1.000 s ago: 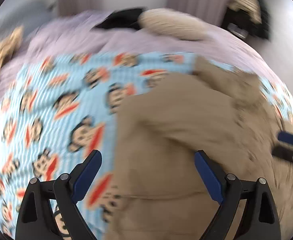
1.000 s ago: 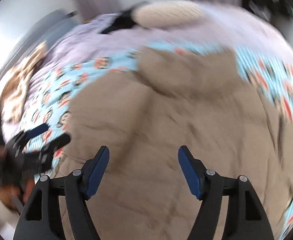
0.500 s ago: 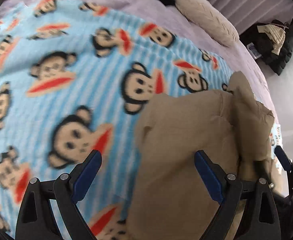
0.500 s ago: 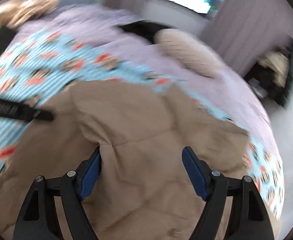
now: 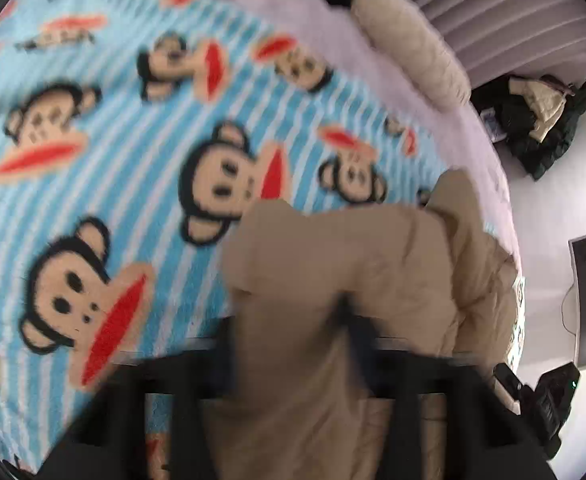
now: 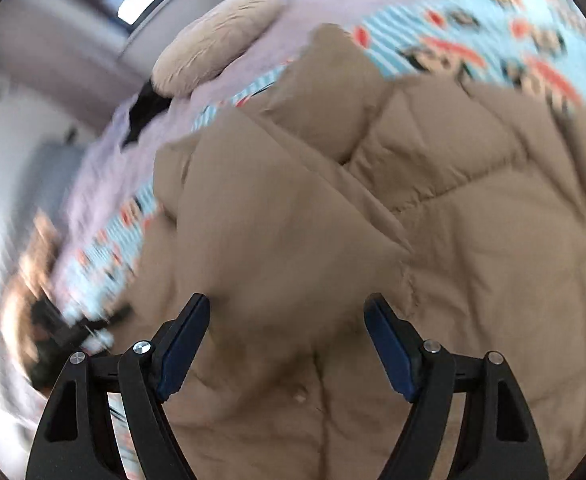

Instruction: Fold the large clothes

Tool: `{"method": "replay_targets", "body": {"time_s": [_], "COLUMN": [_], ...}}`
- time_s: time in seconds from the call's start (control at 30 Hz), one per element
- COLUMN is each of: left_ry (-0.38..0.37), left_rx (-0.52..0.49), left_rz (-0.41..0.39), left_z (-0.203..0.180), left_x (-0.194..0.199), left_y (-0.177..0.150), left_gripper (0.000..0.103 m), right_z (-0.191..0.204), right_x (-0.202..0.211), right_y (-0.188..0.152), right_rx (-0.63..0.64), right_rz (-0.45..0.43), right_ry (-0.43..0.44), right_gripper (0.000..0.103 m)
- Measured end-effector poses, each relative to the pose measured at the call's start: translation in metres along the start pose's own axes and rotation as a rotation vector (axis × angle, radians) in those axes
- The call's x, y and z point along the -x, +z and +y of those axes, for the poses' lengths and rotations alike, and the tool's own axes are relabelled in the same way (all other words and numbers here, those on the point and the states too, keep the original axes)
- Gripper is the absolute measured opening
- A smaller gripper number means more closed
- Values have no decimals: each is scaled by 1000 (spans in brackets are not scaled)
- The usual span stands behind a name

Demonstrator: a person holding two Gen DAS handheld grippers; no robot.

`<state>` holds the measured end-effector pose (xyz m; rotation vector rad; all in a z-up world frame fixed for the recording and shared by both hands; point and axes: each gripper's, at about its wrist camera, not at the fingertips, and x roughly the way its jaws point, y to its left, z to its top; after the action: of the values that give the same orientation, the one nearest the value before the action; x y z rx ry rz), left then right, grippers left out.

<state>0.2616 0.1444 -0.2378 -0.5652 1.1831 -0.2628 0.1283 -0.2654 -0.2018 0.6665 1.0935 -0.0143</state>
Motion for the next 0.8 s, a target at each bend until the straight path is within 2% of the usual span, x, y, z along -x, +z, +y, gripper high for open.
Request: {"method": "replay_targets", "body": {"time_s": [0.03, 0.07, 0.1, 0.17, 0.23, 0.3, 0.4, 0.5, 0.53, 0.57, 0.6, 0.67, 0.73, 0.8], "left_ry": [24, 68, 95, 155, 205, 260, 309, 364, 408, 444, 468, 460, 452, 420], "left_rx": [-35, -111, -167, -321, -401, -421, -376, -335, -330, -326, -322, -325, -322, -329], "left_rz": [-38, -97, -125, -188, -183, -151, -118, -140, -166, -193, -222, -239, -231, -217], "left_z": [-4, -18, -27, -50, -56, -51, -34, -27, -27, -26, -26, -24, -20, -18], "left_x": [10, 24, 32, 46, 42, 25, 2, -6, 0, 8, 16, 34, 49, 63], "left_y": [-3, -7, -10, -21, -24, -20, -18, -19, -17, -16, -14, -10, -8, -13], "left_gripper": [19, 14, 14, 14, 14, 14, 14, 28, 47, 71, 78, 80, 80, 80], "right_z": [-8, -14, -19, -20, -10, -5, -27, -43, -43, -39, -37, -42, -51, -51], "right_x": [-1, -4, -6, -2, 8, 11, 6, 0, 3, 6, 10, 18, 26, 38], "right_y": [6, 11, 14, 17, 14, 4, -9, -26, -29, -30, -32, -34, -31, -26], "right_rx": [-73, -126, -156, -162, -77, -7, -62, -153, -150, -139, -131, -130, -140, -125], "right_rz": [4, 9, 19, 4, -27, -40, -19, -10, -19, -31, -44, -42, -2, -5], "right_ry": [32, 69, 88, 84, 25, -54, -120, -128, -138, -161, -181, -186, -172, -208], "right_gripper": [79, 54, 5, 7, 7, 7, 7, 6, 6, 6, 7, 9, 22, 32]}}
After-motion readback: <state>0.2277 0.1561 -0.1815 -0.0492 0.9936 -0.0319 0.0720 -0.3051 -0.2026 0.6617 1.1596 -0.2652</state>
